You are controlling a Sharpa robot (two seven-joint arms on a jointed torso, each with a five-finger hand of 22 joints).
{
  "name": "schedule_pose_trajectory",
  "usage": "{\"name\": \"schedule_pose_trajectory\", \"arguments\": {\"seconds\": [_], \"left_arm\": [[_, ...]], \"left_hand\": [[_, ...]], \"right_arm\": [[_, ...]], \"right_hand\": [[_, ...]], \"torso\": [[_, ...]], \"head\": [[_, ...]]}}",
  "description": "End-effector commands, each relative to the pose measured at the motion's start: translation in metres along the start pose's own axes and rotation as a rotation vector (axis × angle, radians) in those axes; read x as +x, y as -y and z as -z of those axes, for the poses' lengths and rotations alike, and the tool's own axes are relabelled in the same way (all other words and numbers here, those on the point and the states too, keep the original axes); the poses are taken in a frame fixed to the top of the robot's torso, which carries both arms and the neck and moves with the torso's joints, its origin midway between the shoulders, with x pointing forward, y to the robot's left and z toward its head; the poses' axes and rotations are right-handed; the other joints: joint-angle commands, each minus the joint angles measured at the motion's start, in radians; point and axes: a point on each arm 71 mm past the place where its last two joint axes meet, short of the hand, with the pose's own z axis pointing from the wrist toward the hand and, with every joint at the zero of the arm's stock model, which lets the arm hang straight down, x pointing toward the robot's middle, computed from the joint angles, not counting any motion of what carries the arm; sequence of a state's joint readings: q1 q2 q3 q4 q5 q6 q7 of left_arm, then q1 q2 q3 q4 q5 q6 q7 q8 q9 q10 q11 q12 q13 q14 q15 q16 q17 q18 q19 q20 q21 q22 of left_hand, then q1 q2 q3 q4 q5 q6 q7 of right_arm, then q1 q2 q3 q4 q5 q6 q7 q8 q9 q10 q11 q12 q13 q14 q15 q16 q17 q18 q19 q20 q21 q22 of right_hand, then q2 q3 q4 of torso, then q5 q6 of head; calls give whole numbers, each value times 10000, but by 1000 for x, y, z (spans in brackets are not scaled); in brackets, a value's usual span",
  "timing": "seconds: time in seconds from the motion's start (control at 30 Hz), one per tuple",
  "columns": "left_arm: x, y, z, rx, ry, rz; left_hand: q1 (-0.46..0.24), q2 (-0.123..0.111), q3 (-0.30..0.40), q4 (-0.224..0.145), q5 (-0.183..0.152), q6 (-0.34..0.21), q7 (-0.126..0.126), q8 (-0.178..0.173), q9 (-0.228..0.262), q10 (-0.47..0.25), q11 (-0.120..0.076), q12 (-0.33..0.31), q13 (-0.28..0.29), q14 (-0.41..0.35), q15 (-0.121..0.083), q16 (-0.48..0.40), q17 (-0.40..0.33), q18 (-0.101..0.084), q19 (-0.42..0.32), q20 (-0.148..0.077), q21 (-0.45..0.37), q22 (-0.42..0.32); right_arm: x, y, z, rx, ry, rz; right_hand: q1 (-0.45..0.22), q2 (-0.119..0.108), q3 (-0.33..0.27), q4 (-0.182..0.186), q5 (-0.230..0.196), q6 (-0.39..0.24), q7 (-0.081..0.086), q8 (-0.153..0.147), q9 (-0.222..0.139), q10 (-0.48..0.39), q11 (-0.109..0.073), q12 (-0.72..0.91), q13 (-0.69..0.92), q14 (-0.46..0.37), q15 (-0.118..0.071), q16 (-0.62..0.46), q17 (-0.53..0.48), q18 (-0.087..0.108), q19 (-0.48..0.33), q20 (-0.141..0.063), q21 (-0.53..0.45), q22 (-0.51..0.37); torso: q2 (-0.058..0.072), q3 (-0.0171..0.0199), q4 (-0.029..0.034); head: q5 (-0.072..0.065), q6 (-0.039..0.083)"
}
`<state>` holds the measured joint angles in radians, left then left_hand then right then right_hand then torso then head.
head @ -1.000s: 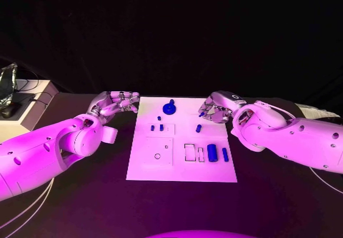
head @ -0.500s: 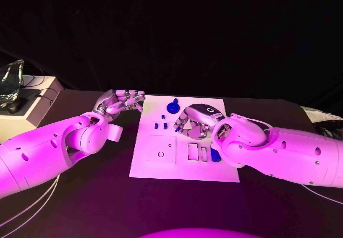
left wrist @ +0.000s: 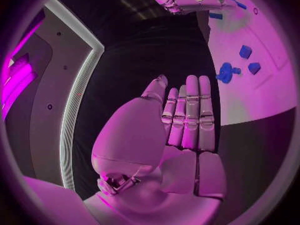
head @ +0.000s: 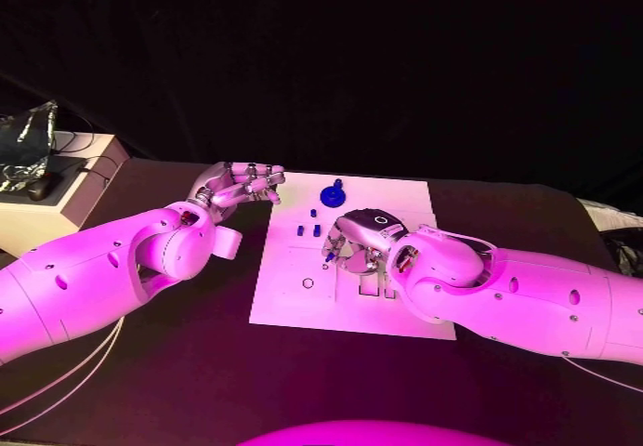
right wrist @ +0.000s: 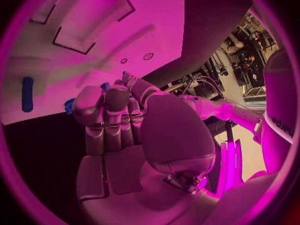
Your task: Assemble the parts on the task board
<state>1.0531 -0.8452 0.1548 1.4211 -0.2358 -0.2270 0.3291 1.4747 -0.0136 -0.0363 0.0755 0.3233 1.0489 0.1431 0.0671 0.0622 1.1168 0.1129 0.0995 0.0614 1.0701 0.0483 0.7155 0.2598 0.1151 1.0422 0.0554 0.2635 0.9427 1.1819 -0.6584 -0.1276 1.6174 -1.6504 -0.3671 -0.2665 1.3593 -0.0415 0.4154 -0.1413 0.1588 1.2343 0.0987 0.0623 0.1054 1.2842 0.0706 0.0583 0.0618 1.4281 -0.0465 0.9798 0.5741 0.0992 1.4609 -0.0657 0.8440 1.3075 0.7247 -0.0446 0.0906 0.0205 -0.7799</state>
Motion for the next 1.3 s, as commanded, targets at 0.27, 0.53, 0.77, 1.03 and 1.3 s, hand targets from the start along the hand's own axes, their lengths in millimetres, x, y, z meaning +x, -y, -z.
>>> {"name": "schedule_pose_trajectory", "arguments": {"seconds": [0.27, 0.53, 0.77, 1.03, 1.3], "left_arm": [[2, 1, 0, -55, -32, 17], [1, 0, 0, -74, -11, 5], [1, 0, 0, -87, -21, 7], [1, 0, 1, -143, -63, 16], [1, 0, 1, -191, -139, 39]], "left_hand": [[55, 29, -55, -30, 52, -11, 52, -22, 7, -104, 38, -8, 2, 59, 21, -39, 17, -158, 83, 10, -59, -2], [61, 35, -51, -34, 49, -11, 54, -20, 8, -124, 47, -12, 3, 56, 26, -41, 19, -157, 83, 8, -60, 14], [61, 35, -51, -34, 49, -11, 54, -20, 8, -124, 47, -12, 3, 56, 26, -41, 19, -157, 83, 8, -60, 14], [55, 37, -56, -34, 49, -12, 54, -19, 9, -140, 49, -8, 2, 51, 29, -46, 20, -157, 81, 11, -71, 35], [53, 45, -59, -33, 48, -12, 51, -19, 8, -157, 52, -3, 3, 45, 32, -54, 20, -156, 77, 16, -89, 50]], "right_arm": [[10, -5, -4, -82, -601, 663], [11, -6, -4, -92, -655, 679], [13, -4, -6, -20, -634, 719], [16, -6, -7, 22, -469, 739], [18, -6, -8, 69, -468, 870]], "right_hand": [[-31, 101, -8, -85, 37, 40, 78, 36, 8, 355, -335, 19, 15, -7, -60, 36, -15, 162, 132, -5, -19, 1004], [-47, 118, -21, -117, 60, 34, 81, 35, 1, 355, -334, 20, 15, -12, -60, 40, -29, 164, 140, -6, -55, 1002], [-50, 121, -22, -123, 68, 33, 82, 35, 0, 354, -333, 19, 15, -13, -60, 41, -31, 165, 142, -6, -64, 1001], [-61, 123, -28, -147, 105, 39, 85, 39, -3, 357, -333, 20, 16, -15, -59, 46, -40, 167, 152, -7, -87, 1000], [-64, 127, -28, -157, 112, 38, 88, 37, -5, 359, -332, 19, 15, -14, -60, 50, -43, 167, 161, -8, -84, 1002]], "torso": [[1, 18, -2], [2, 15, -22], [3, 20, -8], [2, 13, -1], [-7, 12, -17]], "head": [[84, -118], [136, -153], [132, -183], [173, -236], [197, -282]]}}
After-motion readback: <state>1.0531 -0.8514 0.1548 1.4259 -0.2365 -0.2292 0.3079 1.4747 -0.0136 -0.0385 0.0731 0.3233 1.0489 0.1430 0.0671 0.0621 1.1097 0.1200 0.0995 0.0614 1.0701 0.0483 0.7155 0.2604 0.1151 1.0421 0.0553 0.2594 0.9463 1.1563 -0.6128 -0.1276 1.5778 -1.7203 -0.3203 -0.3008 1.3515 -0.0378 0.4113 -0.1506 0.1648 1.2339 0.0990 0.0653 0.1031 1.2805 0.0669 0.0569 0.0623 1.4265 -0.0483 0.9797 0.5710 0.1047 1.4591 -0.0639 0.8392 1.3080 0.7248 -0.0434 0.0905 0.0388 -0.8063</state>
